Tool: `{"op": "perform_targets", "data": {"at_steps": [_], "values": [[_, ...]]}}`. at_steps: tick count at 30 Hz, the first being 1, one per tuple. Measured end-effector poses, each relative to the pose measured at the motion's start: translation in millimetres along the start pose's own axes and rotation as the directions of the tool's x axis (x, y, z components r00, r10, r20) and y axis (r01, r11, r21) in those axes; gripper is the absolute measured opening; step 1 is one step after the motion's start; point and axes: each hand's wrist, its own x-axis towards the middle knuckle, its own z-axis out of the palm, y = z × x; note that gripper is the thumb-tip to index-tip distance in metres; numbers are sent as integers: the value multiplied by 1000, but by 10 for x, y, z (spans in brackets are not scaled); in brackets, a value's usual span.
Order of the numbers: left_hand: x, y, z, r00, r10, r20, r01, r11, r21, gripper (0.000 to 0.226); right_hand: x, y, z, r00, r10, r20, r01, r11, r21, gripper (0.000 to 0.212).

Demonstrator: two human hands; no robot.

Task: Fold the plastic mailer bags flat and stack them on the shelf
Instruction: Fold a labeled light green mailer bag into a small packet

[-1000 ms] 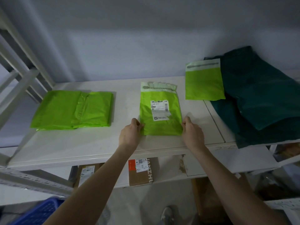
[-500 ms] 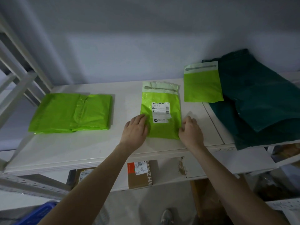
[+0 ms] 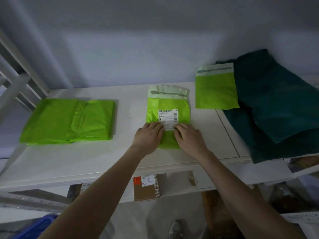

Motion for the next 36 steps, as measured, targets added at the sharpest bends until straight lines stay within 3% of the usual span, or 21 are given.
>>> {"op": "perform_targets", "data": {"at_steps": [6, 10, 15, 19, 23, 25, 27, 29, 31, 33, 36], "values": [[230, -51, -54, 981, -193, 12, 188, 938, -293, 42, 174, 95, -102, 996, 84, 41, -90, 980, 178, 35], [343, -233, -66, 981, -178, 72, 189, 962, -195, 44, 300, 220, -126, 991, 62, 122, -79, 988, 136, 41], [360, -274, -106, 987, -161, 15, 159, 982, 103, 49, 446, 265, -198, 969, 80, 232, -96, 994, 57, 48], [418, -285, -97, 976, -216, -15, 214, 958, 191, 53, 496, 251, -210, 971, 122, 208, -119, 993, -27, 45], [356, -263, -27, 979, -203, -39, 206, 960, 192, 55, 514, 259, -179, 972, 180, 151, -185, 982, 22, 44], [364, -256, -14, 971, -237, -45, 240, 967, 87, 52, 511, 286, -188, 963, 249, 103, -262, 956, 135, 49], [410, -288, -22, 948, -304, -94, 288, 946, -150, 47, 512, 336, -214, 949, 308, 58, -312, 905, 289, 53], [462, -323, -64, 913, -386, -132, 290, 842, -454, 40, 524, 382, -235, 929, 368, 36, -348, 837, 421, 55], [492, -317, -138, 872, -483, -74, 323, 683, -655, 37, 549, 399, -229, 903, 427, 58, -389, 748, 537, 54], [531, -304, -199, 826, -563, 24, 391, 542, -744, 39, 576, 385, -211, 881, 461, 108, -427, 675, 602, 54], [580, -327, -203, 776, -623, 102, 456, 442, -772, 40, 614, 381, -158, 854, 503, 134, -473, 641, 604, 50]]}}
